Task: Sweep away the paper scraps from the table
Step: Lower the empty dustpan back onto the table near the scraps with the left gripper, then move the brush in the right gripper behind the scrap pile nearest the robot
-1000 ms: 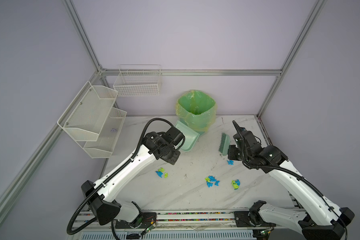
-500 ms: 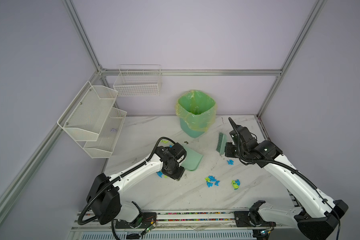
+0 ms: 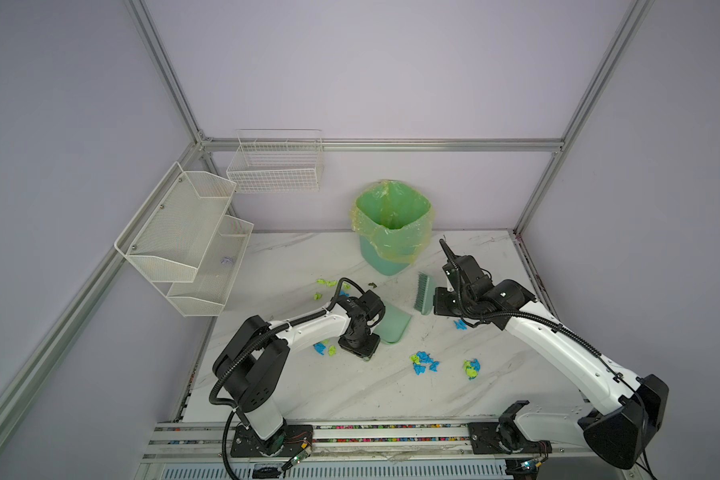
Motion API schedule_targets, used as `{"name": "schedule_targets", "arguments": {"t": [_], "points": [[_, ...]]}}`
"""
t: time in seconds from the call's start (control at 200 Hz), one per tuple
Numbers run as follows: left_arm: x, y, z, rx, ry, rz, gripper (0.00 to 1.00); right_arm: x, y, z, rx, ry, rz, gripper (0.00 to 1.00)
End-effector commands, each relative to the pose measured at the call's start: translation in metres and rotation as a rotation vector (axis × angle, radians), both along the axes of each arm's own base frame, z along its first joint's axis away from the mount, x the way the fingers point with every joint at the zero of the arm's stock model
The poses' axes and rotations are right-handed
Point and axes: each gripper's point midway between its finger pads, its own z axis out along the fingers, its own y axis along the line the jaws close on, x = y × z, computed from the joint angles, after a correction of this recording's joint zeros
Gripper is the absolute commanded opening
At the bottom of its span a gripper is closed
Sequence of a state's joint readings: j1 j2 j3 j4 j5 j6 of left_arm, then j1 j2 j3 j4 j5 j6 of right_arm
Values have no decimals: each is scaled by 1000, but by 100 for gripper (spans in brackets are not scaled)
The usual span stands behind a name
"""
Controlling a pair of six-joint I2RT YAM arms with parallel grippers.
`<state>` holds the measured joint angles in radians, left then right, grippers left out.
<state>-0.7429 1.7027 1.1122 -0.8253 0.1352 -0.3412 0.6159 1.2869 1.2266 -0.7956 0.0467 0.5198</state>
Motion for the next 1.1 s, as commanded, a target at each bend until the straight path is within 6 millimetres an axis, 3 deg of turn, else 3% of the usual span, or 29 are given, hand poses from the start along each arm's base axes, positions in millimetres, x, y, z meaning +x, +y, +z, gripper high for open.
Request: {"name": "schedule_targets", "arguments": {"t": [0.0,0.09,0.36,0.545,0.675,0.81,1.095], "points": [[0,-8,-6,-39,-5,10,0,9,12,6,73,-34,-2,0],[1,-11,-10,-43,0,18,0,9,18,-1,85,-15,12,0],[5,-9,-12,-19,-46,33,19,8,26,-16,112,7,21,0],[4,-9,-14,-3,-55,31,22,7,30,-26,118,22,26,0],[3,-7,-15,18,-75,28,20,4,29,-30,118,27,22,0],[4,-4,-13,30,-96,34,0,2,25,-25,117,16,14,0],[5,-11,3,-3,-115,33,0,1,11,10,60,-2,-14,0]]}}
